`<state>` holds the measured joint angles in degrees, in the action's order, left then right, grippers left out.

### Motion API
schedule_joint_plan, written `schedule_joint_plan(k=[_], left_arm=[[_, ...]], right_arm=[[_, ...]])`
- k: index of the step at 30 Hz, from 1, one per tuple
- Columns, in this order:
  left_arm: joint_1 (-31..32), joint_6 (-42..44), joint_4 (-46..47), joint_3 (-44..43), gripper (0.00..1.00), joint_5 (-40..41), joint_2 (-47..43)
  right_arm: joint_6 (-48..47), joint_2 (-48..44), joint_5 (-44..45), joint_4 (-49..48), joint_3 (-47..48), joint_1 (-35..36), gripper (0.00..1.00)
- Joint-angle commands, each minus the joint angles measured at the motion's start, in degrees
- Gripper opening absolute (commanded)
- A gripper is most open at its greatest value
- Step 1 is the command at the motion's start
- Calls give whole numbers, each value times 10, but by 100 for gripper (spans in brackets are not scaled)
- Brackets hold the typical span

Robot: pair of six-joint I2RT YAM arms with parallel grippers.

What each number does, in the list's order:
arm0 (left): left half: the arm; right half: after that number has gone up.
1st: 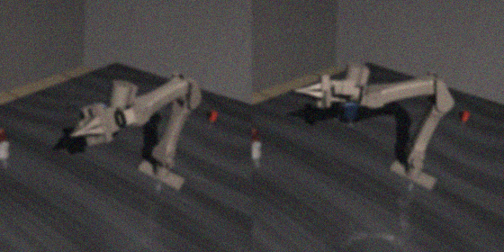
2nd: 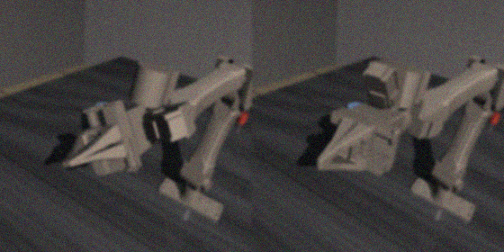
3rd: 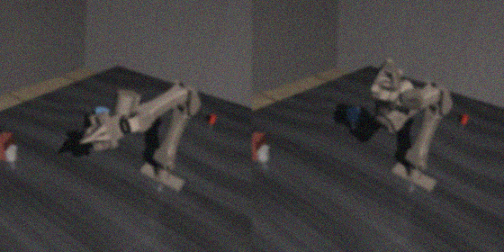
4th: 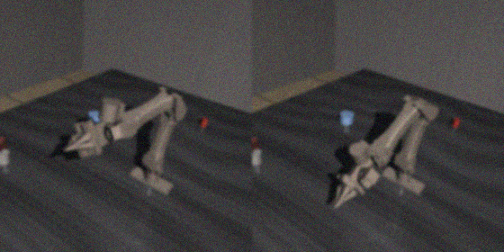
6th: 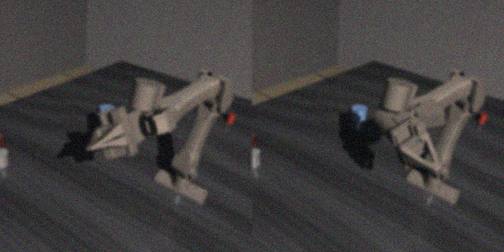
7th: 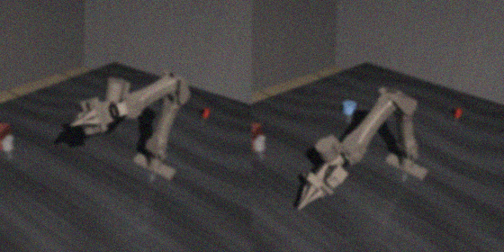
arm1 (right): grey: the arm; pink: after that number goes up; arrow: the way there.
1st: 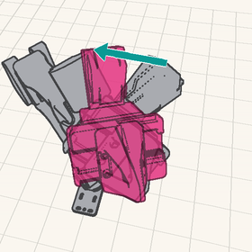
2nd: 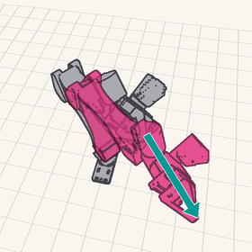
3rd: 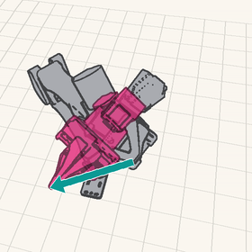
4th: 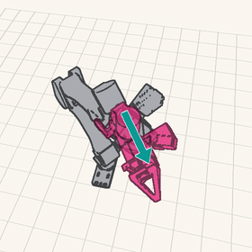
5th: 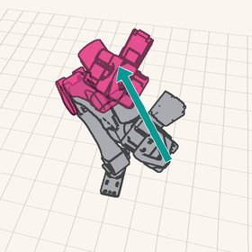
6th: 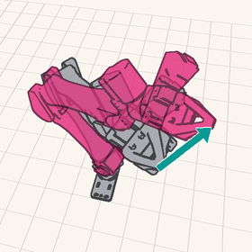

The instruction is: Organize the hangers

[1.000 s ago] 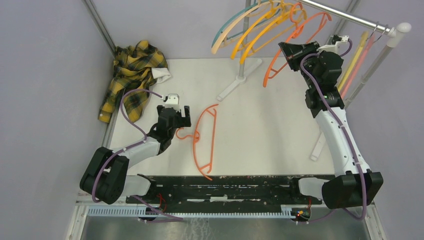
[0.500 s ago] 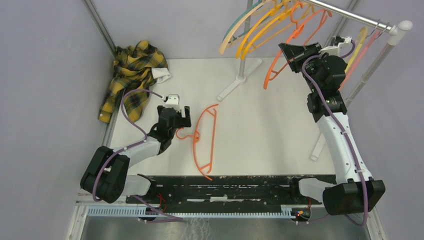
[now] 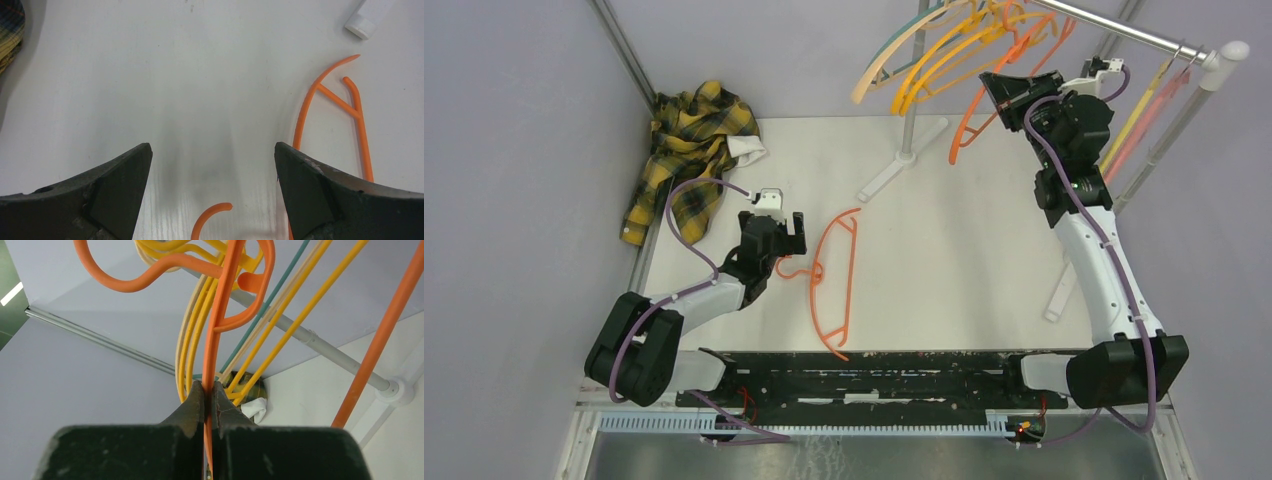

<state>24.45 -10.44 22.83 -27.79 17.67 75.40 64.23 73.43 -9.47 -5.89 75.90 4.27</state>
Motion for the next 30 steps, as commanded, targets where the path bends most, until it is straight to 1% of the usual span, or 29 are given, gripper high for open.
schedule_joint_plan(k=[1, 6, 10, 17, 20, 27, 28, 29, 30], left_arm=[[-1, -12, 23, -17, 99, 6, -3], [-1, -13, 22, -16, 99, 7, -6], [-1, -13, 21, -15, 99, 6, -10], [-1, -12, 19, -13, 99, 10, -14], [-1, -11, 19, -13, 99, 10, -15], [-2, -11, 19, -13, 99, 13, -15], [-1, -11, 18, -13, 99, 12, -15], [-2, -12, 19, -13, 99, 12, -15], [-1, -12, 19, -12, 99, 12, -14]], right_arm=[[6, 1, -20, -50, 48, -1, 1], [8, -18, -14, -61, 42, -2, 1], [0, -17, 26, -35, 49, -2, 1], [24, 29, 54, -54, 58, -5, 1], [25, 47, 59, -41, 63, -5, 1], [24, 72, 37, -29, 61, -5, 1], [23, 75, 30, -29, 62, -5, 6], [21, 77, 24, -30, 61, -5, 20], [21, 78, 19, -28, 59, -5, 32]])
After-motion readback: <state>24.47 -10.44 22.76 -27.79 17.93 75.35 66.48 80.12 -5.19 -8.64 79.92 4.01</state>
